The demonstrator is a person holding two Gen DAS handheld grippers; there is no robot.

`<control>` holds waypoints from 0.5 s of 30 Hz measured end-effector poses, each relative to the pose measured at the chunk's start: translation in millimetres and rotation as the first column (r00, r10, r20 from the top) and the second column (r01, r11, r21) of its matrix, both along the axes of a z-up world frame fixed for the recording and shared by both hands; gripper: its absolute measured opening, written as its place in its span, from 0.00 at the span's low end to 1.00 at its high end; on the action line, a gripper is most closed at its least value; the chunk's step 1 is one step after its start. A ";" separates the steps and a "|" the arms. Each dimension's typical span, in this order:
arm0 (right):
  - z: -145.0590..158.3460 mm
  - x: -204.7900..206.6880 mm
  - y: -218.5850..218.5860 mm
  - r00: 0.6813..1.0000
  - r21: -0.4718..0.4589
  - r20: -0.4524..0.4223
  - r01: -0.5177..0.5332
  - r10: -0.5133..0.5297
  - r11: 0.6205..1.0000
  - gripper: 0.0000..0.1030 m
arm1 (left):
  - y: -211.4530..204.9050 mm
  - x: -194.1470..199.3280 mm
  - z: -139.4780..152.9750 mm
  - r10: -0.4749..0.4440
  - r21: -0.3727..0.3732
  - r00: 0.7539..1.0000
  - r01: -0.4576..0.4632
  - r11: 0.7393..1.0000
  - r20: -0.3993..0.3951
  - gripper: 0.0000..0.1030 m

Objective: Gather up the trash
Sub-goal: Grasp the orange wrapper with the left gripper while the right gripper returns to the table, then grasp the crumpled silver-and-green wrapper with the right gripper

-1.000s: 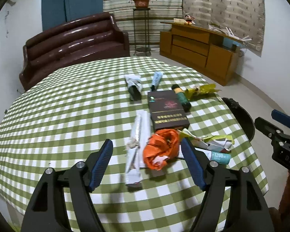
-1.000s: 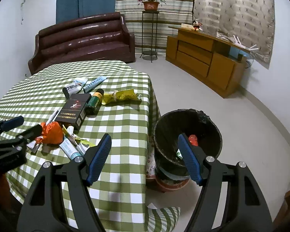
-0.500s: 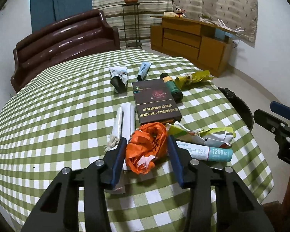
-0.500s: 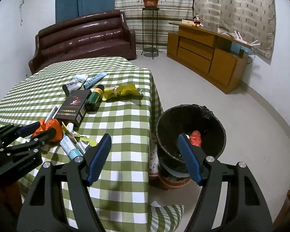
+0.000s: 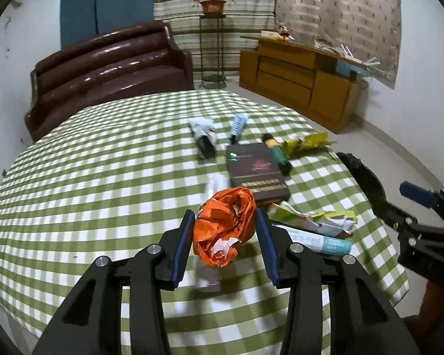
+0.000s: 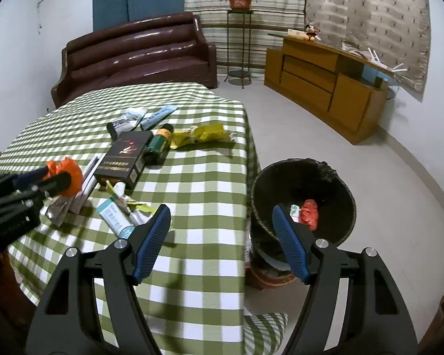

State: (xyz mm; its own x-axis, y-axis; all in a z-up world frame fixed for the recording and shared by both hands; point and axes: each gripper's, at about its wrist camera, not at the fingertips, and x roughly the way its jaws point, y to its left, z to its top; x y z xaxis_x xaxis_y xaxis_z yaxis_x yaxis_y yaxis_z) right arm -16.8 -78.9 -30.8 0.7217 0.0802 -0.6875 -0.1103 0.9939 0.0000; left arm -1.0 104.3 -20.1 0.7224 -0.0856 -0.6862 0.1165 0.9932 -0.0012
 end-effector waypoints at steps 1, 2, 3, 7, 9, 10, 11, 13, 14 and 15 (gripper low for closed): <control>-1.0 0.2 2.3 1.000 -0.002 -0.001 -0.006 0.006 1.000 0.68 | 3.3 -0.6 1.7 0.010 0.003 1.000 -0.010 1.000 0.005 0.41; -1.8 0.8 3.5 1.000 -0.002 -0.003 -0.009 0.009 1.000 0.68 | 6.1 -0.9 2.9 0.020 0.006 1.000 -0.020 1.000 0.009 0.41; -2.4 1.7 4.6 1.000 0.001 -0.005 -0.012 0.012 1.000 0.68 | 9.7 -0.9 3.8 0.030 0.010 0.999 -0.030 0.999 0.012 0.41; -3.2 5.0 15.6 0.999 0.009 -0.008 -0.047 0.047 0.999 0.67 | 24.0 1.0 4.5 0.071 0.014 0.997 -0.071 0.997 0.010 0.41; -3.6 6.3 21.9 0.997 0.006 -0.008 -0.071 0.071 0.997 0.67 | 30.6 1.9 3.7 0.087 0.018 0.996 -0.087 0.996 0.006 0.41; -4.6 7.4 27.2 0.996 0.001 -0.007 -0.087 0.087 0.996 0.67 | 33.5 2.0 2.7 0.094 0.019 0.996 -0.094 0.995 0.004 0.41; -5.5 8.6 30.8 0.995 -0.003 -0.007 -0.096 0.096 0.995 0.67 | 35.5 1.9 1.5 0.099 0.020 0.995 -0.099 0.995 0.002 0.41; -8.9 12.8 38.4 0.993 -0.014 -0.010 -0.115 0.115 0.993 0.67 | 40.4 2.6 -0.9 0.110 0.021 0.994 -0.110 0.994 -0.005 0.41; -10.5 15.0 40.3 0.993 -0.018 -0.014 -0.120 0.120 0.993 0.67 | 41.9 2.4 -2.0 0.113 0.022 0.994 -0.113 0.993 -0.007 0.41; -13.1 18.1 42.4 0.992 -0.020 -0.021 -0.125 0.124 0.992 0.66 | 43.7 2.8 -2.9 0.116 0.022 0.993 -0.115 0.993 -0.010 0.41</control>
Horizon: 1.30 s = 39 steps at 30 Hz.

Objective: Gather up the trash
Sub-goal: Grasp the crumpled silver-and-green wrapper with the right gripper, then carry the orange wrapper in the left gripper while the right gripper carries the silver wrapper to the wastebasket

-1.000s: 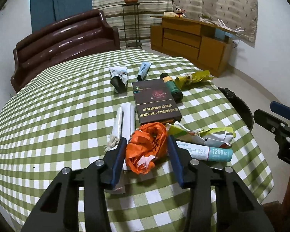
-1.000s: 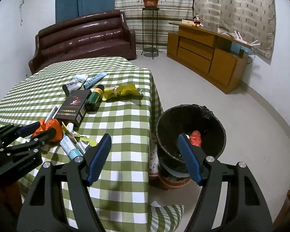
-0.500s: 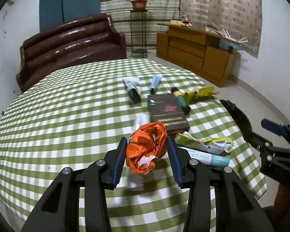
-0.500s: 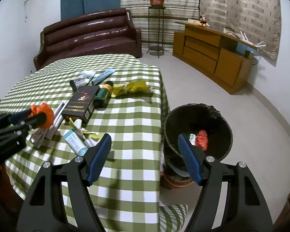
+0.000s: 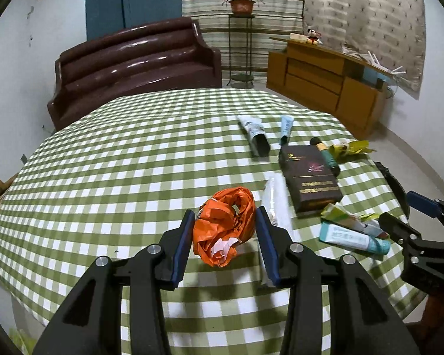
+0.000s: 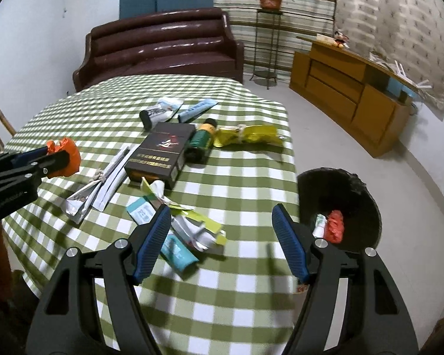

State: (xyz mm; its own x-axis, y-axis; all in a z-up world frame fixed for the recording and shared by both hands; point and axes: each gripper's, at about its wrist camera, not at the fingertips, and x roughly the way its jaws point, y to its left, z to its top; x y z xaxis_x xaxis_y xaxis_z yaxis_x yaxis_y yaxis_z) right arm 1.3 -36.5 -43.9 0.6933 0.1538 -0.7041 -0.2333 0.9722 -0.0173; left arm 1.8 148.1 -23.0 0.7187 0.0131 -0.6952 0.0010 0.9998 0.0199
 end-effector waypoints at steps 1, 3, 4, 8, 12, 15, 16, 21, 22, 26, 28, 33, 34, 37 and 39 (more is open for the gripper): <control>-3.1 2.8 1.6 1.000 -0.001 -0.009 -0.002 0.002 1.000 0.66 | 1.2 0.2 -0.6 0.001 0.000 1.000 -0.001 1.000 -0.002 0.41; -6.7 6.4 3.7 1.000 -0.003 -0.022 -0.005 0.005 1.000 0.63 | 3.0 1.1 -1.7 0.002 0.000 1.000 -0.002 1.000 -0.005 0.41; -9.4 8.1 5.0 0.999 -0.003 -0.036 -0.013 0.013 1.000 0.58 | 3.7 1.6 -2.3 0.003 0.001 1.000 -0.003 1.000 -0.006 0.41; -11.6 7.4 8.3 0.998 0.011 -0.053 -0.043 0.044 0.999 0.47 | 4.8 5.4 -6.1 0.004 -0.001 1.000 -0.004 1.000 -0.019 0.41; -12.5 4.3 13.2 0.993 0.032 -0.088 -0.072 0.074 0.997 0.38 | 3.4 8.2 -10.4 0.000 -0.002 0.999 0.000 1.000 -0.036 0.41; -15.3 1.7 17.0 0.987 0.056 -0.122 -0.099 0.105 0.994 0.37 | 3.0 8.1 -11.2 -0.003 0.000 0.999 0.003 1.000 -0.037 0.41; -16.5 0.9 18.5 0.983 0.069 -0.137 -0.111 0.120 0.991 0.37 | 2.7 8.0 -11.3 -0.001 0.000 0.999 0.001 1.000 -0.037 0.41; -16.1 -3.7 22.1 0.986 0.047 -0.115 -0.115 0.119 0.992 0.38 | 5.8 9.7 -12.8 0.008 -0.003 0.999 -0.009 1.000 -0.040 0.41; -16.5 -3.5 21.9 0.987 0.042 -0.111 -0.113 0.117 0.993 0.39 | 6.4 9.8 -12.9 0.009 -0.004 0.999 -0.010 1.000 -0.040 0.41; -17.9 0.0 22.8 0.989 0.043 -0.098 -0.110 0.114 0.993 0.42 | 8.1 10.7 -13.3 0.013 -0.001 0.999 -0.013 1.000 -0.036 0.41; -18.5 1.6 24.1 0.989 0.033 -0.090 -0.113 0.116 0.993 0.42 | 8.6 11.0 -13.1 0.015 0.002 0.999 -0.015 1.000 -0.033 0.41; -19.7 0.9 30.4 0.987 0.002 -0.076 -0.141 0.140 0.990 0.19 | 7.8 10.4 -11.7 0.017 0.008 1.000 -0.016 1.000 -0.025 0.41; -19.7 0.1 30.5 0.988 0.000 -0.073 -0.139 0.138 0.990 0.17 | 7.7 10.6 -11.9 0.017 0.005 1.000 -0.017 1.000 -0.025 0.41; -17.3 -1.2 28.2 0.987 0.013 -0.070 -0.144 0.145 0.989 0.17 | 7.3 10.2 -11.1 0.015 0.004 1.000 -0.015 1.000 -0.023 0.41; -14.3 -4.1 25.9 0.987 0.023 -0.060 -0.149 0.150 0.989 0.16 | 6.2 9.4 -10.5 0.011 0.005 1.000 -0.011 1.000 -0.022 0.41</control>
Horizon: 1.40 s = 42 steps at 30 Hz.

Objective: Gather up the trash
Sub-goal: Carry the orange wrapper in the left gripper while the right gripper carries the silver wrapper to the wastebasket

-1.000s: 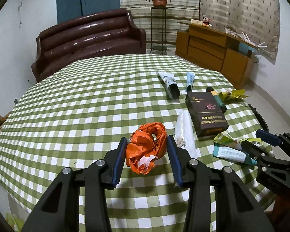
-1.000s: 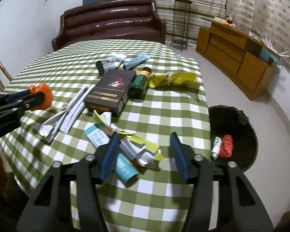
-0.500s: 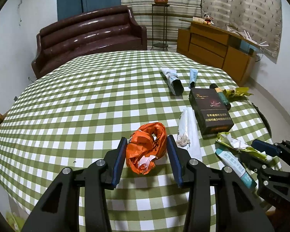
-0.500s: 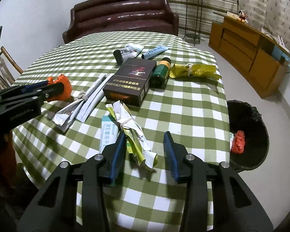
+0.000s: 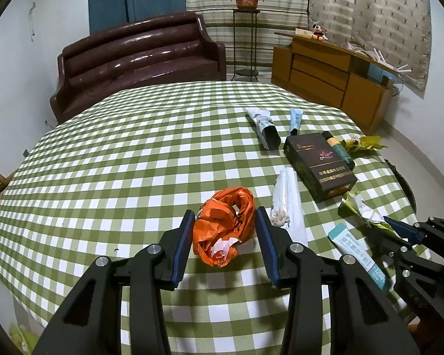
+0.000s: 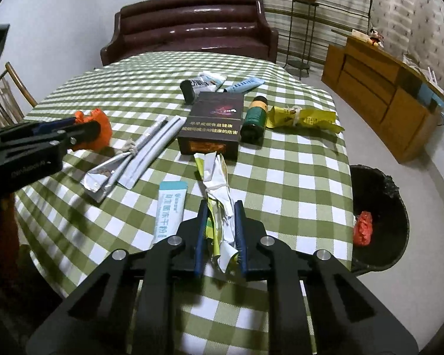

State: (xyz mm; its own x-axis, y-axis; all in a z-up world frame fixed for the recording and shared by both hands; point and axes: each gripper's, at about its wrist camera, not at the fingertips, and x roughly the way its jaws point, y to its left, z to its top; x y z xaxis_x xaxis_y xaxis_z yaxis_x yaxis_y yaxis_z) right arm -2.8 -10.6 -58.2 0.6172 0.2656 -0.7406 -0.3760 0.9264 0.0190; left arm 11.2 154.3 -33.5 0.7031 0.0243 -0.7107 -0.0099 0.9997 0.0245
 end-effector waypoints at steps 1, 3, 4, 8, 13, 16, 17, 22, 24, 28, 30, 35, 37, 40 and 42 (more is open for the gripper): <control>0.9 -1.0 -0.7 1.000 0.003 0.002 -0.002 0.002 1.000 0.16 | -0.5 -0.6 0.4 -0.001 0.000 1.000 0.001 1.000 0.001 0.41; 4.9 -5.2 -4.0 1.000 0.008 0.011 0.003 -0.003 1.000 0.16 | -1.2 -1.8 1.6 -0.004 -0.001 1.000 0.004 1.000 0.004 0.41; 6.3 -6.5 -5.9 1.000 0.012 0.015 0.007 -0.007 1.000 0.16 | -1.1 -3.4 2.4 -0.005 -0.003 1.000 0.005 1.000 0.005 0.41; 16.2 -9.3 -21.1 0.997 0.030 0.048 0.054 -0.056 0.998 0.16 | -8.0 -5.9 7.4 -0.023 -0.012 1.000 0.023 1.000 0.020 0.41; 29.0 -6.5 -51.2 0.981 0.047 0.100 0.161 -0.165 0.986 0.16 | -26.1 -6.6 17.5 -0.067 -0.023 0.996 0.068 0.997 0.062 0.41; 32.7 -1.9 -72.2 0.966 0.054 0.113 0.228 -0.233 0.972 0.16 | -42.6 -2.2 23.6 -0.098 -0.028 0.992 0.101 0.994 0.085 0.41; 33.0 -0.7 -77.5 0.961 0.055 0.117 0.245 -0.250 0.968 0.16 | -50.1 0.5 26.2 -0.115 -0.033 0.989 0.118 0.992 0.093 0.41; 38.3 4.1 -115.5 0.923 0.061 0.144 0.351 -0.357 0.934 0.16 | -87.7 12.4 33.3 -0.179 -0.031 0.975 0.184 0.982 0.130 0.41; 38.3 7.5 -126.9 0.909 0.063 0.149 0.383 -0.389 0.921 0.16 | -103.2 18.3 35.6 -0.200 -0.033 0.970 0.207 0.978 0.140 0.41; 36.5 14.6 -149.8 0.882 0.070 0.149 0.442 -0.448 0.894 0.16 | -132.0 30.2 39.3 -0.234 -0.036 0.959 0.242 0.970 0.158 0.41; 34.4 17.8 -161.4 0.869 0.076 0.144 0.467 -0.473 0.881 0.16 | -144.5 37.8 39.0 -0.245 -0.038 0.956 0.254 0.966 0.159 0.41; 28.8 27.1 -179.5 0.845 0.080 0.139 0.511 -0.517 0.856 0.16 | -178.8 58.9 33.4 -0.275 -0.037 0.951 0.282 0.959 0.145 0.41; 26.7 29.8 -185.2 0.836 0.081 0.138 0.524 -0.531 0.848 0.16 | -191.8 65.9 30.5 -0.287 -0.032 0.948 0.294 0.955 0.137 0.41; 21.9 34.6 -194.6 0.825 0.089 0.130 0.543 -0.550 0.835 0.16 | -207.2 73.7 28.5 -0.301 -0.023 0.944 0.307 0.951 0.131 0.41; 20.1 38.2 -199.7 0.819 0.093 0.124 0.553 -0.561 0.828 0.16 | -217.2 80.8 26.6 -0.309 -0.021 0.943 0.314 0.949 0.125 0.41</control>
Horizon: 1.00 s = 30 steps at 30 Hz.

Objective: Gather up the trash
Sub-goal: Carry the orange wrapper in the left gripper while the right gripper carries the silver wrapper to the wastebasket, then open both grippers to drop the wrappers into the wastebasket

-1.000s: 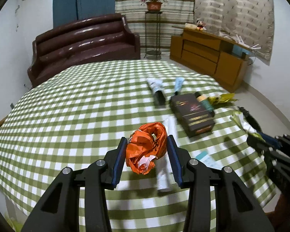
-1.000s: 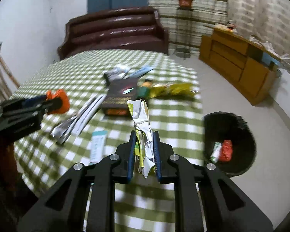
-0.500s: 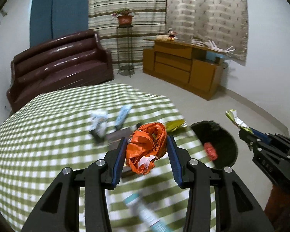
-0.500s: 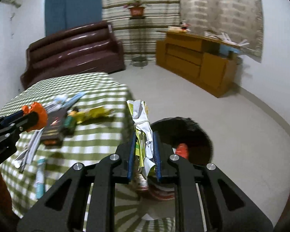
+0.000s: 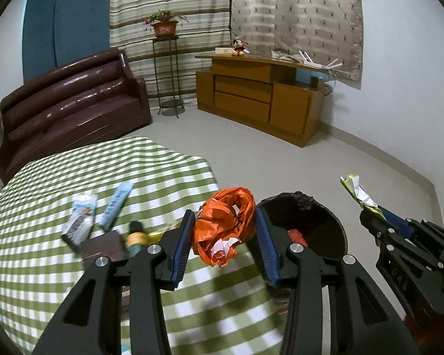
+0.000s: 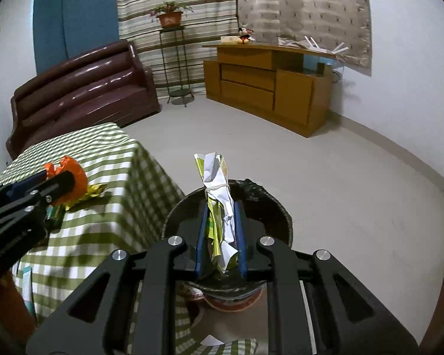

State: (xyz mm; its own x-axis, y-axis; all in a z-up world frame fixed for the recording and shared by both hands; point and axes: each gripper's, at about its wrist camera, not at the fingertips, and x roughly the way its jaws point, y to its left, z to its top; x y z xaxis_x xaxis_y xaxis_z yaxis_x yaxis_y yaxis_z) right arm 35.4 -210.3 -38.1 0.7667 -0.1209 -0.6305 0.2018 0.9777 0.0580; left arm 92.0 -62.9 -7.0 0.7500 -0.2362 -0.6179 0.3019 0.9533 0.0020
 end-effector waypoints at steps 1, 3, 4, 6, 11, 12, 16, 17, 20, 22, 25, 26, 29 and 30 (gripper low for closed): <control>-1.2 0.5 -1.1 1.000 0.003 -0.001 0.005 -0.005 1.000 0.16 | -4.4 2.6 -1.1 -0.003 0.002 1.000 0.003 1.000 -0.002 0.41; -2.3 3.6 -11.3 1.000 0.014 -0.004 0.020 -0.019 1.000 0.16 | -8.7 5.0 -4.5 -0.007 0.008 1.000 0.007 1.000 -0.004 0.41; -3.8 4.0 -15.7 1.000 0.018 -0.007 0.025 -0.025 1.000 0.16 | -11.4 7.5 -5.6 -0.009 0.010 1.000 0.009 1.000 -0.005 0.41; -5.9 5.0 -18.3 0.999 0.025 -0.012 0.034 -0.034 0.999 0.16 | -17.0 12.3 -9.7 -0.013 0.017 1.000 0.013 1.000 -0.014 0.41; -11.7 10.4 -25.7 0.999 0.030 -0.020 0.045 -0.044 0.999 0.16 | -28.0 20.7 -16.6 -0.025 0.036 0.999 0.026 0.999 -0.030 0.41; -12.1 11.6 -26.2 0.999 0.028 -0.020 0.045 -0.045 0.999 0.16 | -30.7 22.5 -17.7 -0.028 0.041 0.999 0.029 0.999 -0.031 0.41; -14.2 17.4 -28.2 0.998 0.034 -0.021 0.053 -0.052 0.998 0.16 | -39.4 27.8 -20.2 -0.033 0.052 0.999 0.035 0.998 -0.038 0.41; -14.3 18.9 -30.5 0.998 0.037 -0.021 0.054 -0.054 0.998 0.16 | -41.1 28.9 -20.3 -0.034 0.054 0.999 0.036 0.998 -0.038 0.41; -16.8 22.0 -33.5 0.998 0.045 -0.025 0.063 -0.062 0.997 0.16 | -46.7 32.9 -21.7 -0.039 0.062 0.999 0.042 0.997 -0.037 0.41; -17.0 25.2 -39.4 0.997 0.051 -0.027 0.068 -0.066 0.996 0.16 | -50.5 34.3 -23.4 -0.041 0.068 0.998 0.044 0.997 -0.040 0.41; -20.4 27.8 -41.2 0.997 0.057 -0.032 0.072 -0.071 0.996 0.16 | -55.8 38.0 -25.5 -0.042 0.079 0.998 0.045 0.996 -0.044 0.41; -21.5 28.1 -42.0 0.997 0.058 -0.033 0.073 -0.071 0.996 0.16 | -57.3 37.8 -26.3 -0.043 0.082 0.998 0.046 0.996 -0.044 0.41; -24.8 29.7 -44.1 0.996 0.058 -0.037 0.078 -0.076 0.995 0.17 | -61.6 40.9 -30.0 -0.044 0.092 0.997 0.049 0.995 -0.059 0.42; -25.9 30.3 -44.9 0.996 0.059 -0.039 0.079 -0.077 0.995 0.17 | -63.3 42.2 -30.5 -0.042 0.096 0.997 0.048 0.994 -0.063 0.42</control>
State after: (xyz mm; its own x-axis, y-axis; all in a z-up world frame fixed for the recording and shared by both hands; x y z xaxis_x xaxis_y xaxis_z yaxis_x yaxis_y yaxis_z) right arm 65.7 -255.2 -64.0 0.7326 -0.1406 -0.6660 0.2807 0.9538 0.1075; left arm 134.2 -126.2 -37.5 0.7001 -0.2052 -0.6839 0.3466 0.9351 0.0742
